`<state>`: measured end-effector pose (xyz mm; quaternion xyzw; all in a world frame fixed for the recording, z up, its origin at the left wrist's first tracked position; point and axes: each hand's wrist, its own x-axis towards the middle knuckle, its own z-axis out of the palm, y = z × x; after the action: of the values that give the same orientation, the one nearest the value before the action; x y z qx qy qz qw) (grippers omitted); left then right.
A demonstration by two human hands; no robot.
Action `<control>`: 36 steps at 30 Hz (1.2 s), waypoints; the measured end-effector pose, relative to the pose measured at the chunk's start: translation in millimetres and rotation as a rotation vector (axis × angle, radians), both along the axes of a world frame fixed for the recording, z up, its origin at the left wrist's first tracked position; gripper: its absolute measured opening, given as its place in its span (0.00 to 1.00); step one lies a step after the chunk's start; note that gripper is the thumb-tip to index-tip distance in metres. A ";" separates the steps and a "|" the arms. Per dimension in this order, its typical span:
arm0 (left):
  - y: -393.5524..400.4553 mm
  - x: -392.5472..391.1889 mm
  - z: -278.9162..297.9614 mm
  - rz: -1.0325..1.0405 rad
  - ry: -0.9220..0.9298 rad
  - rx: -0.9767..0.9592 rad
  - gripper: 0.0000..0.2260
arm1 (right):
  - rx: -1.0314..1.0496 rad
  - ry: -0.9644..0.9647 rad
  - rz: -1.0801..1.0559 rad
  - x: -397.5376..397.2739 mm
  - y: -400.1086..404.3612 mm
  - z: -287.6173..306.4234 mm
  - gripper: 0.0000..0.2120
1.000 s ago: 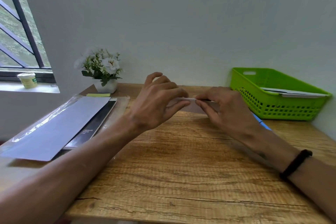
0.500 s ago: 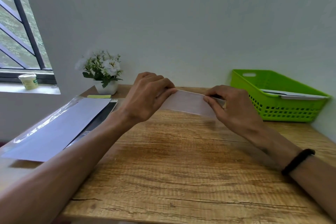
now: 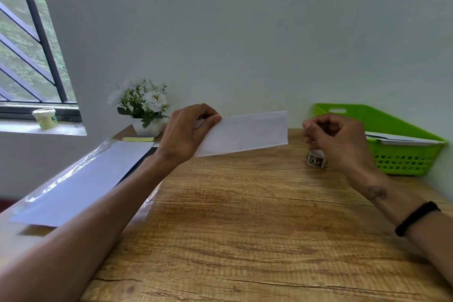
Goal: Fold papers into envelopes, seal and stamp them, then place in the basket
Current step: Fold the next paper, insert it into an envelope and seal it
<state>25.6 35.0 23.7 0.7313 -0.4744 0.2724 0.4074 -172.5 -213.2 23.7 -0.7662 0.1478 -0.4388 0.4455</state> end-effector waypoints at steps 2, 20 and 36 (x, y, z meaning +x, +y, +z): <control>0.3 -0.7 1.3 -0.019 0.010 0.010 0.08 | 0.057 -0.025 0.037 0.2 0.6 1.3 0.14; -2.1 -6.5 2.6 -0.168 0.381 0.155 0.08 | 0.171 0.022 0.106 2.4 -5.3 -2.4 0.09; 85.6 38.2 12.3 0.993 0.665 0.521 0.36 | 0.397 0.243 0.332 9.6 28.1 -22.7 0.14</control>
<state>63.8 120.6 35.9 0.9836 0.0210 0.0636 0.1677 -162.9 -185.1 0.9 -0.7247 0.1558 -0.2274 0.6315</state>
